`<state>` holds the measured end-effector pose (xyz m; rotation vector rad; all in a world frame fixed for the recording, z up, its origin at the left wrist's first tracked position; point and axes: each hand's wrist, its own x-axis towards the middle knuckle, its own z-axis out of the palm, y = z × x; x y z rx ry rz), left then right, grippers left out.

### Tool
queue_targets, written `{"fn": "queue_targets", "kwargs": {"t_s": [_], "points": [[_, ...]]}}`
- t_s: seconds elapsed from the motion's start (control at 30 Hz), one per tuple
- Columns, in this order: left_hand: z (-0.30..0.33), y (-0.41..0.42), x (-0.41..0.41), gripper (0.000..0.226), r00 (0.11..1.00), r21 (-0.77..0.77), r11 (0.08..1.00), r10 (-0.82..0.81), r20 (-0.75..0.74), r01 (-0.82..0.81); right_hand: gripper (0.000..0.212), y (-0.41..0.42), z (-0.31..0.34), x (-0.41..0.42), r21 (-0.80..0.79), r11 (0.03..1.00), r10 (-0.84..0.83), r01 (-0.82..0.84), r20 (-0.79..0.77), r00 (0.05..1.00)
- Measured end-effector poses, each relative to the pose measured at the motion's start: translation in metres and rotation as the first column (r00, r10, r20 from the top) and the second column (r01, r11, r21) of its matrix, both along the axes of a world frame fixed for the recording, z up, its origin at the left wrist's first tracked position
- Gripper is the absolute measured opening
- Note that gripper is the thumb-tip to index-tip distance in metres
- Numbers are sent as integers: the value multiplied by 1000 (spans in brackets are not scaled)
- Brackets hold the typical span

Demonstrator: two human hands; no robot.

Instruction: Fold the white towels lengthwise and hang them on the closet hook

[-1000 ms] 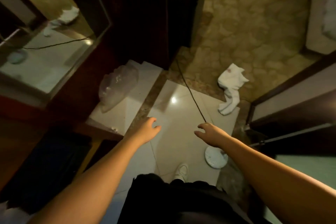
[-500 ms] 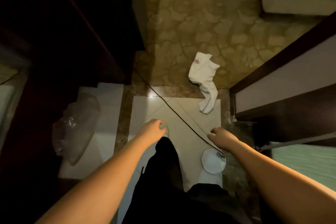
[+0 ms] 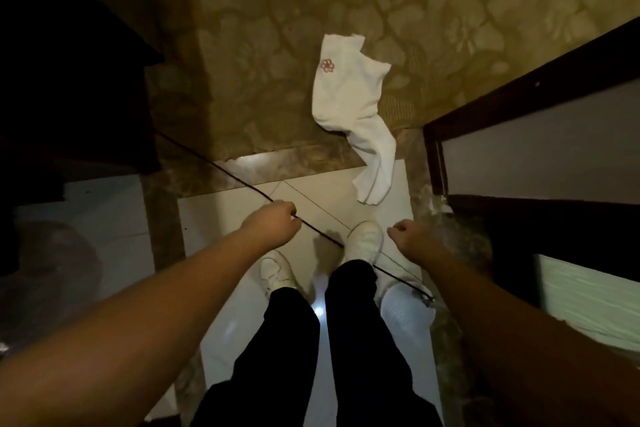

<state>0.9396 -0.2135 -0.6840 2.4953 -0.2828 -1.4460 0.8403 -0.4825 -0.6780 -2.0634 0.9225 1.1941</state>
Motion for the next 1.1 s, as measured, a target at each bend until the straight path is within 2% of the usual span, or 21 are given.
{"fn": "queue_targets", "kwargs": {"t_s": [0.17, 0.37, 0.5, 0.57, 0.63, 0.7, 0.77, 0.83, 0.93, 1.0, 1.1], "points": [[-117, -57, 14, 39, 994, -15, 999, 35, -107, -37, 42, -41, -123, 17, -2, 992, -125, 125, -49, 991], [-238, -133, 17, 36, 949, -18, 976, 208, -235, -218, 51, -72, -250, 34, 43, 922, -381, 384, -65, 922], [-296, -176, 13, 36, 879, -14, 918, 374, -295, -396, 72, -84, -307, 43, 114, 777, -610, 619, -109, 785], [-318, -193, 9, 51, 832, -23, 879, 443, -333, -476, 67, -88, -329, 45, 178, 667, -716, 723, -115, 689], [-334, -206, 5, 52, 813, -43, 859, 466, -349, -510, 54, -88, -343, 47, 236, 580, -782, 780, -106, 614], [-344, -214, 1, 34, 792, -41, 841, 490, -365, -540, 48, -86, -350, 50, 271, 519, -824, 811, -95, 559], [-345, -213, 0, 14, 722, -32, 781, 560, -407, -624, 50, -84, -348, 49, 300, 459, -856, 836, -101, 507], [-339, -205, 1, 6, 666, -33, 729, 606, -434, -684, 51, -83, -340, 47, 353, 387, -882, 852, -127, 454], [-304, -189, 7, 8, 600, -35, 671, 637, -483, -741, 52, -79, -308, 43, 411, 282, -905, 867, -186, 382], [-269, -179, 10, 12, 498, -28, 583, 667, -555, -812, 48, -73, -277, 45, 450, 244, -902, 859, -220, 371], [-210, -167, 17, 18, 371, -28, 453, 692, -620, -891, 41, -60, -227, 55, 517, 252, -888, 818, -211, 408]]}}
